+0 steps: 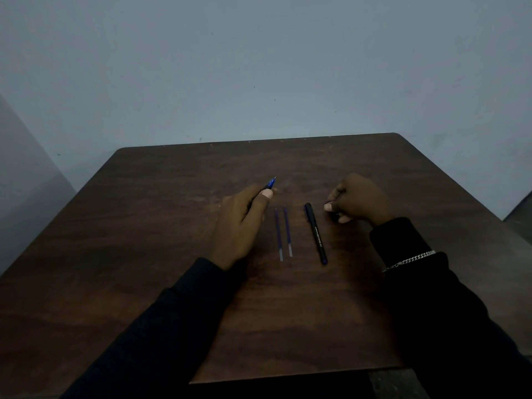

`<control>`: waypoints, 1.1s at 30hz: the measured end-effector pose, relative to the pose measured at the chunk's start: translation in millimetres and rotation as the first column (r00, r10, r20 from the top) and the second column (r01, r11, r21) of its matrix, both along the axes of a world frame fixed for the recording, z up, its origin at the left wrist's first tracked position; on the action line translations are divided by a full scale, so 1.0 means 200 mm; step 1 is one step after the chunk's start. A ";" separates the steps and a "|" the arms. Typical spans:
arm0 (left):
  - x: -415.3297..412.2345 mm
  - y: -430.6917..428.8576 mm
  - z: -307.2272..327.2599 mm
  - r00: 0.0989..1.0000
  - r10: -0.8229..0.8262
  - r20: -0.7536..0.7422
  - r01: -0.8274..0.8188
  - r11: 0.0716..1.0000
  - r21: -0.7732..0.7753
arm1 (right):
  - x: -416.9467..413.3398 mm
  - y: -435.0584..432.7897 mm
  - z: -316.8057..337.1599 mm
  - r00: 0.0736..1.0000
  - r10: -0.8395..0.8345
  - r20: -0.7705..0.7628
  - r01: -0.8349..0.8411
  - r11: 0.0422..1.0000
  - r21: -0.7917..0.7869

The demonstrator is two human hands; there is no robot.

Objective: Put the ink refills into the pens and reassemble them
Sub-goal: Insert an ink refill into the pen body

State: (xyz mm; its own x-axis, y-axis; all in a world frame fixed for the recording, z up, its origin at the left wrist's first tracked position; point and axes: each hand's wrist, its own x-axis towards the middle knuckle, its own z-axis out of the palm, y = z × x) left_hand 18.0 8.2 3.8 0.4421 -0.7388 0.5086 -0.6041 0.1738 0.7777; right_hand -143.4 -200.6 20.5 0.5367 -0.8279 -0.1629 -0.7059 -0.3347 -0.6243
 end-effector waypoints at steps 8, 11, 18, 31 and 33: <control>-0.01 0.00 0.01 1.000 -0.004 -0.020 0.004 1.000 0.011 | -0.01 0.01 0.00 0.998 -0.045 0.033 0.045 0.999 0.017; -0.01 0.01 0.02 1.000 -0.010 -0.027 0.010 1.000 0.015 | -0.01 0.01 0.00 0.998 -0.058 0.029 0.057 0.998 0.016; 0.00 0.00 0.01 0.998 0.009 -0.057 -0.006 0.999 0.043 | -0.01 0.02 0.02 0.995 -0.099 0.035 0.098 0.995 0.009; 0.01 0.00 0.00 0.987 -0.011 0.158 -0.013 0.989 0.149 | 0.05 0.28 0.15 0.772 0.236 0.590 -0.157 0.971 -0.182; 0.01 0.01 0.01 0.956 -0.014 0.293 -0.028 0.990 0.141 | 0.08 0.32 0.13 0.782 0.298 0.548 -0.223 0.954 -0.201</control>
